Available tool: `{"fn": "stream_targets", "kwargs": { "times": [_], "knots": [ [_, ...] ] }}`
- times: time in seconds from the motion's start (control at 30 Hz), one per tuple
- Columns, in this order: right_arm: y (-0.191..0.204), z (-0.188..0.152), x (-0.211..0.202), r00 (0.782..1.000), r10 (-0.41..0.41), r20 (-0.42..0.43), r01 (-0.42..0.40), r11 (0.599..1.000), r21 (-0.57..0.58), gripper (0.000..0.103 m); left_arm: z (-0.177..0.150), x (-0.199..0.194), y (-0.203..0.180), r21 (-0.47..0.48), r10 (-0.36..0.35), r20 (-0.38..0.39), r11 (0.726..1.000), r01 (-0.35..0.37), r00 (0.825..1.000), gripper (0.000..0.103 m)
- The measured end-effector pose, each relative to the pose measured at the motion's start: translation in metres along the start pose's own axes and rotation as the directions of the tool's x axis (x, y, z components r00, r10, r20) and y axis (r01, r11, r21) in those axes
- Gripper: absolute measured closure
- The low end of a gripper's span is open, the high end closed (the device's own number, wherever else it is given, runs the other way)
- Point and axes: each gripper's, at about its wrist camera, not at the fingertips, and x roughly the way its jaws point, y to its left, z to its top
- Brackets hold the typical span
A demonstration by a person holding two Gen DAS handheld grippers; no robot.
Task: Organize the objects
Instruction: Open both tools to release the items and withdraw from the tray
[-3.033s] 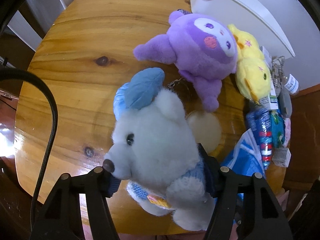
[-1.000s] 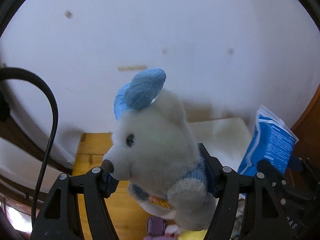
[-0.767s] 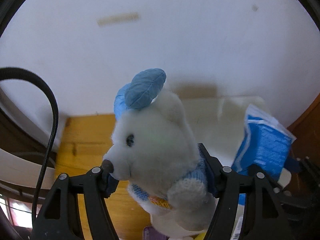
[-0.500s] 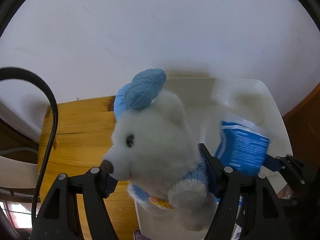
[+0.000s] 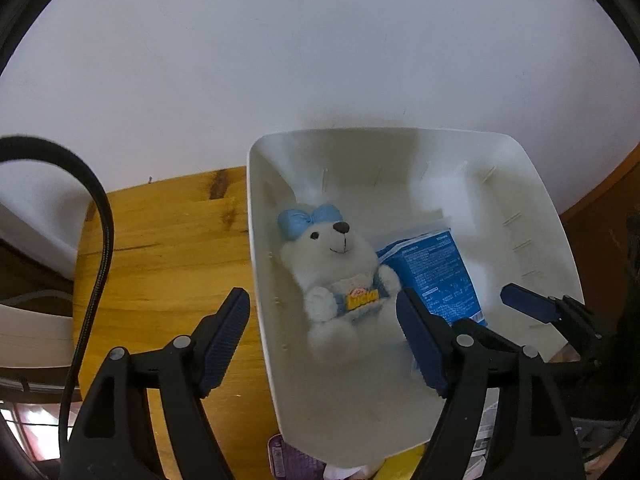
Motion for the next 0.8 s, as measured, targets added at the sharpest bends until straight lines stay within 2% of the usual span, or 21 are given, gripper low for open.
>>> {"fn": "stream_targets", "kwargs": {
  "times": [0.27,0.43,0.8],
  "knots": [
    [-0.006,-0.013,-0.025,1.000,-0.007,0.018,0.007,1.000,0.029,0.019,-0.013,-0.017,0.007,-0.005,0.042,0.022,0.999,-0.042,0.999,0.024],
    [0.001,-0.029,-0.054,0.999,-0.018,0.041,0.017,1.000,0.023,0.019,-0.026,-0.051,0.001,-0.025,0.065,0.063,0.998,-0.064,0.996,0.024],
    [0.034,-0.069,-0.155,0.983,-0.065,0.171,0.070,0.997,-0.029,0.019,-0.071,-0.131,-0.021,-0.052,0.101,0.142,0.994,-0.095,0.985,0.024]
  ]
}}
